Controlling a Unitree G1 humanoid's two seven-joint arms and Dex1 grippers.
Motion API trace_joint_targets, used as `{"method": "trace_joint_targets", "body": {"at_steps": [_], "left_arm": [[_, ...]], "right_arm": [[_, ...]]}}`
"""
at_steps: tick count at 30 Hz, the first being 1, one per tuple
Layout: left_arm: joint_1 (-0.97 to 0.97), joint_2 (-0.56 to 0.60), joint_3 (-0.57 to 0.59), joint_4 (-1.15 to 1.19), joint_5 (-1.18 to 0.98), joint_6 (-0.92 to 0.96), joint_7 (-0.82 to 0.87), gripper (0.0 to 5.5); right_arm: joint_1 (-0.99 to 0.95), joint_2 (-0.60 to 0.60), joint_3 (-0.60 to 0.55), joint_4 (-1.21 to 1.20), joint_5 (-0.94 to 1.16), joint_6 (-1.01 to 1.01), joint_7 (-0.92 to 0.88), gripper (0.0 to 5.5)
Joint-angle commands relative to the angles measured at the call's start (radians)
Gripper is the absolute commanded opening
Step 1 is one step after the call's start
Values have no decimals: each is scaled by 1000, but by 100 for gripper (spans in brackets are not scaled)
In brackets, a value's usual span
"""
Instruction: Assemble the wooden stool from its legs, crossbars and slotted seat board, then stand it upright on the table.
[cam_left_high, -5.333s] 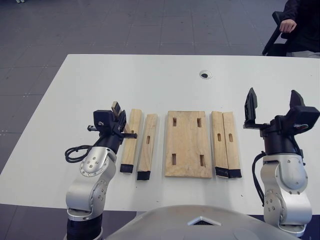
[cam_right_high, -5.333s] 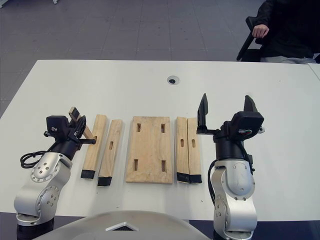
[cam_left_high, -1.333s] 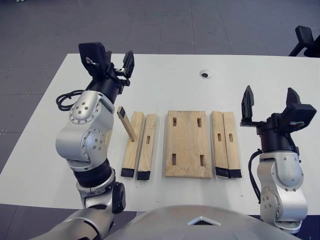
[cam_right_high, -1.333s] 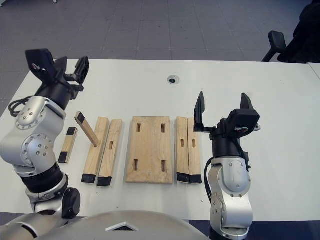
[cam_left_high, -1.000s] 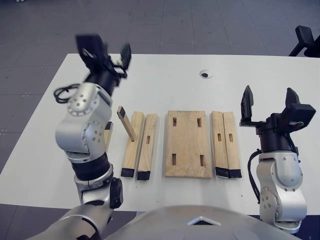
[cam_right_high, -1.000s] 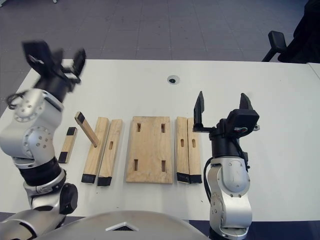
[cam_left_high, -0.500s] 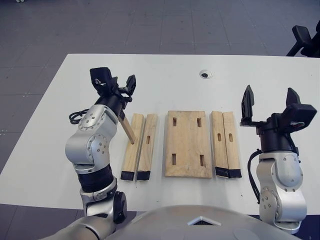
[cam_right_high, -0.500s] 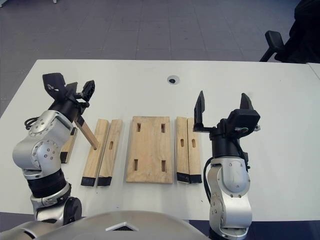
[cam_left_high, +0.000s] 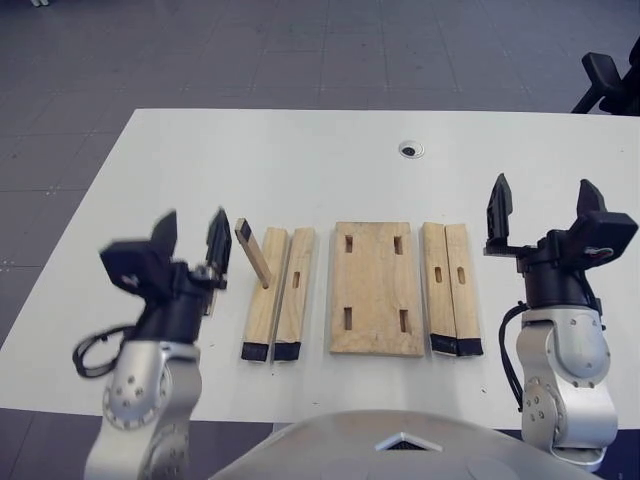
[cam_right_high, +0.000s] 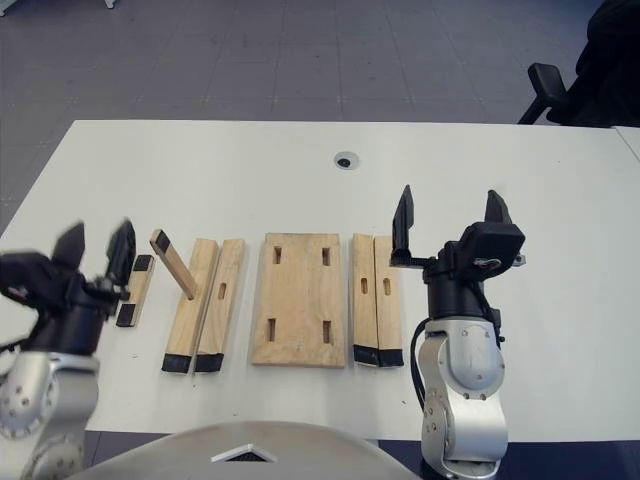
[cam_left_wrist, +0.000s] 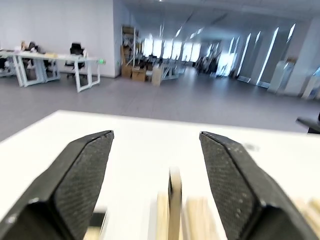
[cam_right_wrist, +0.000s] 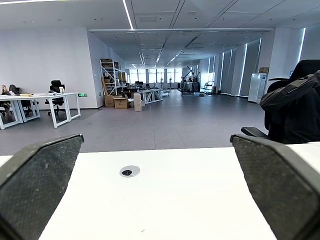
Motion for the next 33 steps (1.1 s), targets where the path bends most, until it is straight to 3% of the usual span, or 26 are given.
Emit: {"method": "trace_joint_targets", "body": {"at_steps": [1,6,13,22,28,33], "left_arm": [[318,6,-145,67,209,-178,-23,319],[414,50,-257,258,375,-199,-41,319],[406,62,-252,314,476,-154,-40,427],[360,65,-266,323,460,-80,-101,427],[229,67,-279,407,447,-60,-146,427],[214,40,-261,428,404,-64,-147,355]], "right_arm": [[-17,-14,-15,-15,21,20,13,550],[-17,-18,-22,-29,28,35,17,550],[-13,-12,-11,-41,25,48,16,550],[-13,-5,5,-35,17,47,9,550],[-14,-3,17,-26,13,42,8,550],[-10,-6,10,-32,15,44,6,550]]}}
